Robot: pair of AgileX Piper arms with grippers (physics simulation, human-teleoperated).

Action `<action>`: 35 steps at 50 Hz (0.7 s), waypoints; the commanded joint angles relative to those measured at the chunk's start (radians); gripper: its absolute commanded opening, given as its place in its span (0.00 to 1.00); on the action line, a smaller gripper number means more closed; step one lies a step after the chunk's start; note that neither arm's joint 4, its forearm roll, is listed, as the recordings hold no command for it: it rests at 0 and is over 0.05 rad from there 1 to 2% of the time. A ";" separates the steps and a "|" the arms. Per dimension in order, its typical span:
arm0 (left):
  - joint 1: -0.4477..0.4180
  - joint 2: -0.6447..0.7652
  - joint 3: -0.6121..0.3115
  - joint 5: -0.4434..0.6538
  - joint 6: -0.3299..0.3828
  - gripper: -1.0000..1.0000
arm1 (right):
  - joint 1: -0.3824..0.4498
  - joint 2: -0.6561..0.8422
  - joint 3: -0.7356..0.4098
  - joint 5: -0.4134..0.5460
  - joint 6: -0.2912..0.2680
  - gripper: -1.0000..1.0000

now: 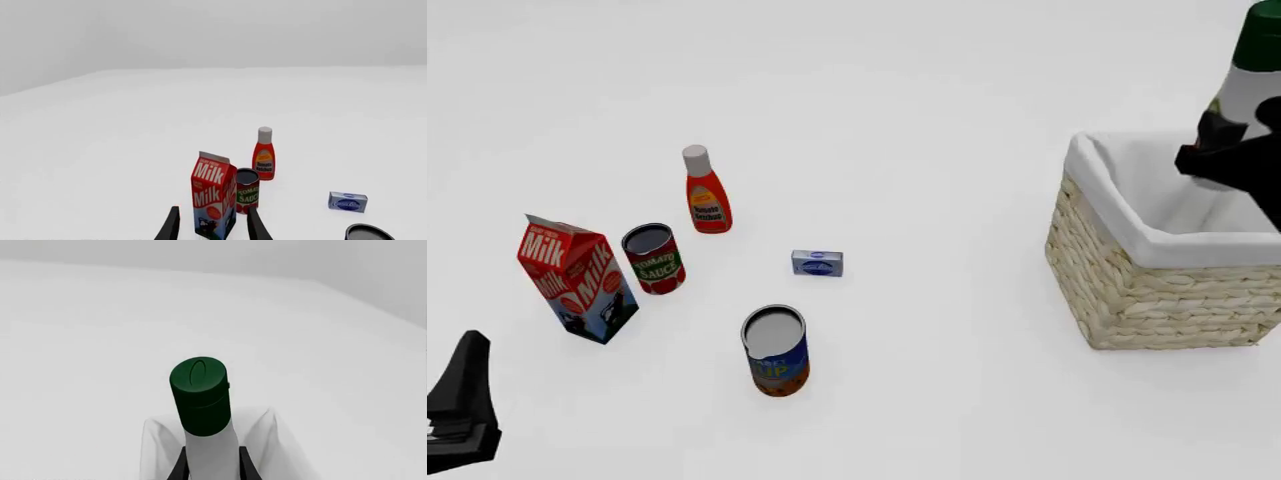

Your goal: Pick the salad dressing and place it in the basket.

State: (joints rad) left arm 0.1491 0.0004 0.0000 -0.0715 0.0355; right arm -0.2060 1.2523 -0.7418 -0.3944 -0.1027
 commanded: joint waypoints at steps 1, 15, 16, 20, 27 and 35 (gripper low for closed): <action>0.000 0.000 0.000 0.003 -0.004 1.00 | -0.019 0.054 -0.016 -0.009 0.018 0.00; 0.006 0.000 0.000 0.012 -0.002 1.00 | -0.026 0.128 -0.025 -0.052 0.032 0.00; 0.007 0.000 0.000 0.013 -0.003 1.00 | -0.025 0.136 -0.029 -0.053 0.034 0.00; 0.007 0.000 0.000 0.013 -0.003 1.00 | -0.026 0.149 -0.036 -0.054 0.036 0.00; 0.008 0.000 0.000 0.015 0.001 1.00 | -0.026 0.170 -0.032 -0.067 0.042 0.00; 0.008 0.000 0.000 0.017 0.003 1.00 | -0.029 0.196 -0.032 -0.083 0.050 0.00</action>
State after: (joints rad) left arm 0.1564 0.0003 0.0000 -0.0572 0.0365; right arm -0.2319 1.4208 -0.7656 -0.4583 -0.0776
